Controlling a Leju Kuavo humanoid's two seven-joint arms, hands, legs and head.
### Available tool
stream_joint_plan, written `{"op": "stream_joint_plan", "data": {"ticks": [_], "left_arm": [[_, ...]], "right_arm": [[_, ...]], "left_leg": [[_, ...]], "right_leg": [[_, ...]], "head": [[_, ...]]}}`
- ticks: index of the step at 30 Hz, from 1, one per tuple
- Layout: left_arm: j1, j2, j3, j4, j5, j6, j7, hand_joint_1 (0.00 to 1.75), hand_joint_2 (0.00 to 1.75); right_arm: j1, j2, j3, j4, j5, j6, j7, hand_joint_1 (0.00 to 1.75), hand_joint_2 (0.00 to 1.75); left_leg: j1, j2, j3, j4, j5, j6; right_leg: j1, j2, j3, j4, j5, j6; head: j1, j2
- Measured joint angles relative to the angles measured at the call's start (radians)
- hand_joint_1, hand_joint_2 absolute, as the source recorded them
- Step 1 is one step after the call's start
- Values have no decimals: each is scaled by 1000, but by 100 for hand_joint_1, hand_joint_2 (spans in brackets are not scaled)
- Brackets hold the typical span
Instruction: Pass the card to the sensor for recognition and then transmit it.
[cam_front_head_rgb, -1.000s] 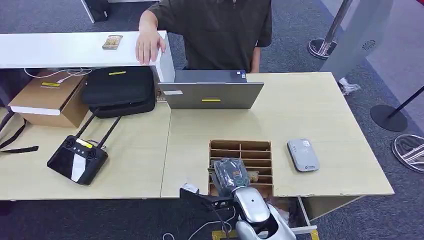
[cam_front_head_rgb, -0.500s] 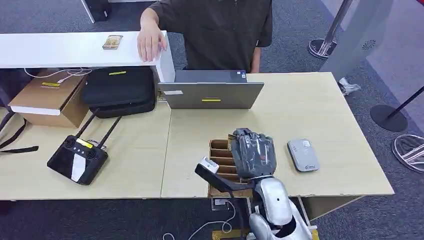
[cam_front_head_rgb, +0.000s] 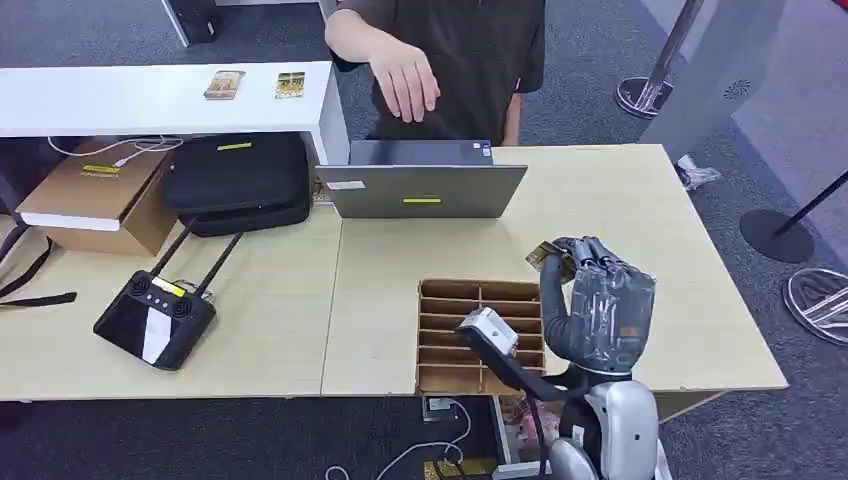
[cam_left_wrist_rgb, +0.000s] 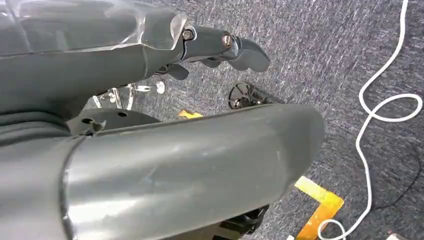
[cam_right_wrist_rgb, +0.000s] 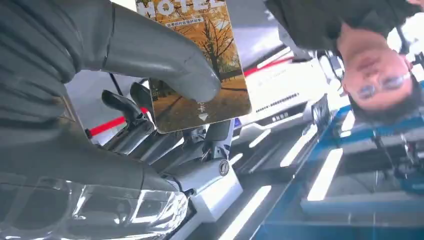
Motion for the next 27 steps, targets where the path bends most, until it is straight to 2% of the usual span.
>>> {"op": "stream_joint_plan", "data": {"ticks": [4, 7, 9, 12, 16, 20, 24, 27], "left_arm": [[-4, -1, -6, 0, -25, -9, 15, 0, 0], [-23, -5, -26, 0, -54, -11, 46, 0, 0], [-39, -10, -46, 0, -88, -12, 70, 0, 0], [-63, -22, -76, 0, -121, -12, 100, 0, 0], [-87, -36, -115, 0, -162, -12, 140, 0, 0], [-103, -50, -158, 0, -208, -18, 169, 0, 0], [-113, -56, -190, 0, -232, -17, 173, 0, 0], [-117, -60, -211, 0, -254, -9, 180, 0, 0]], "right_arm": [[-51, 10, -21, 35, -68, -18, -65, 175, 175], [-166, 45, -27, 146, -128, -22, -110, 175, 175], [-276, 79, -31, 257, -164, -40, -116, 175, 175], [-450, 125, -59, 443, -209, -56, -106, 175, 175], [-650, 176, -101, 697, -217, -68, -63, 175, 175], [-818, 197, -140, 949, -186, -109, -30, 175, 175], [-926, 198, -171, 1140, -162, -132, -14, 175, 175], [-956, 198, -188, 1216, -144, -147, -3, 175, 175]], "left_leg": [[0, 1, 0, 0, 0, 0], [0, 2, 0, 0, 2, -1], [0, 2, 0, 0, 5, -3], [0, 2, -1, 0, 7, -1], [0, 1, 0, 0, 10, -2], [0, 0, -1, 0, 10, -2], [0, 0, -1, 0, 10, -2], [0, -2, -2, 0, 10, -2]], "right_leg": [[0, 1, 0, 0, 1, -2], [0, 2, 0, 0, 3, -2], [0, 2, -1, 1, 6, -2], [0, 2, -2, 2, 8, -3], [0, 1, -2, 2, 8, -3], [0, 1, -2, 2, 9, -3], [0, 1, -2, 2, 9, -3], [0, -1, -2, 1, 9, -2]], "head": [[0, 0], [0, 0], [0, 0], [0, 0], [0, 0], [0, 0], [0, 0], [0, 0]]}}
